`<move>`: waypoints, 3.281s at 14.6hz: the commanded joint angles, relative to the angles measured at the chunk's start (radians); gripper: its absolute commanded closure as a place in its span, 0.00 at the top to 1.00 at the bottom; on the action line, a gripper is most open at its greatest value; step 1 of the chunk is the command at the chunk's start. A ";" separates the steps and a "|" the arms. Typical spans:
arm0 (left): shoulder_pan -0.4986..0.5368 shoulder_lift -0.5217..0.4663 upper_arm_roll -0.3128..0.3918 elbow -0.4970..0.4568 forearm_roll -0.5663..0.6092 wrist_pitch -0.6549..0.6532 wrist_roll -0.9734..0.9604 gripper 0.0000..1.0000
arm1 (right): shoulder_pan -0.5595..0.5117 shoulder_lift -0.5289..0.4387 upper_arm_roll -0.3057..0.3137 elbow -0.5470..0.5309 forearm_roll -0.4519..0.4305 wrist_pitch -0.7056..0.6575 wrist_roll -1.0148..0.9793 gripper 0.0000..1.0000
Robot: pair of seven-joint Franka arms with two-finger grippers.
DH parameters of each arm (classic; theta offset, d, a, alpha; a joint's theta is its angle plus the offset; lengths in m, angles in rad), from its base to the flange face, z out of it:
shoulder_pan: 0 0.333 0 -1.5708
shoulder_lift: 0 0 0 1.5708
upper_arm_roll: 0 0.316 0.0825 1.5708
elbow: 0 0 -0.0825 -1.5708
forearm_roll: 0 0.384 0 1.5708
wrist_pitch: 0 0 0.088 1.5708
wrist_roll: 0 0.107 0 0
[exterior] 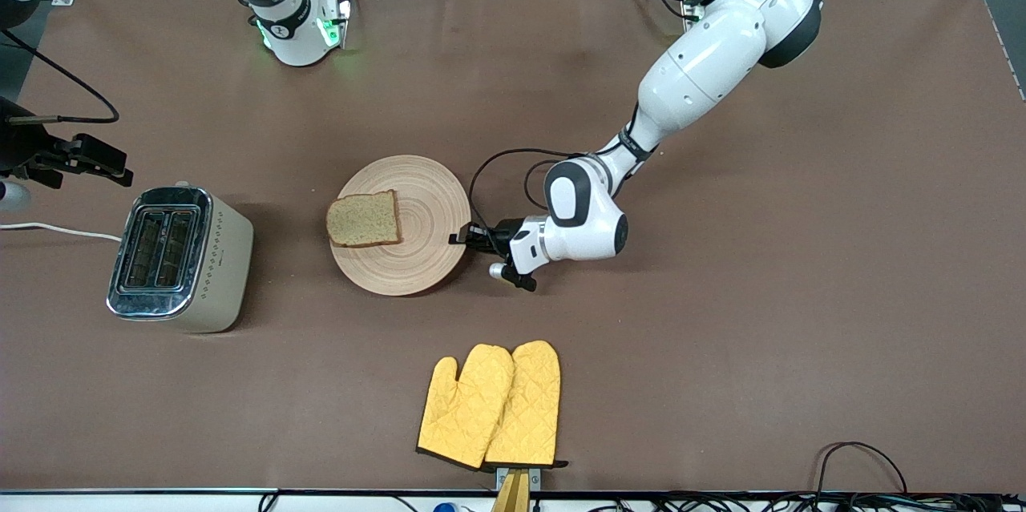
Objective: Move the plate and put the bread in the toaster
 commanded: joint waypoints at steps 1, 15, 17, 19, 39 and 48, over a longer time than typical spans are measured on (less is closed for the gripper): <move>-0.003 0.008 -0.001 0.038 -0.023 -0.012 0.018 0.09 | -0.001 -0.001 0.003 0.003 0.011 -0.005 0.005 1.00; 0.437 -0.159 0.091 0.128 0.604 -0.681 -0.278 1.00 | -0.001 0.000 0.003 0.005 0.010 0.006 0.000 1.00; 0.509 -0.200 0.091 0.140 0.727 -0.763 -0.275 1.00 | -0.001 0.000 0.005 0.005 0.010 0.006 0.000 1.00; 0.546 -0.275 0.091 0.142 0.894 -0.809 -0.267 1.00 | -0.004 0.000 0.005 0.005 0.011 0.003 0.002 1.00; 0.469 -1.073 0.256 -0.071 1.191 -1.096 -0.627 1.00 | -0.026 0.000 0.000 0.002 0.010 -0.008 -0.001 1.00; 0.336 -1.269 0.422 -0.373 1.155 -0.920 -0.627 1.00 | -0.027 0.000 0.000 0.002 0.010 -0.005 -0.001 1.00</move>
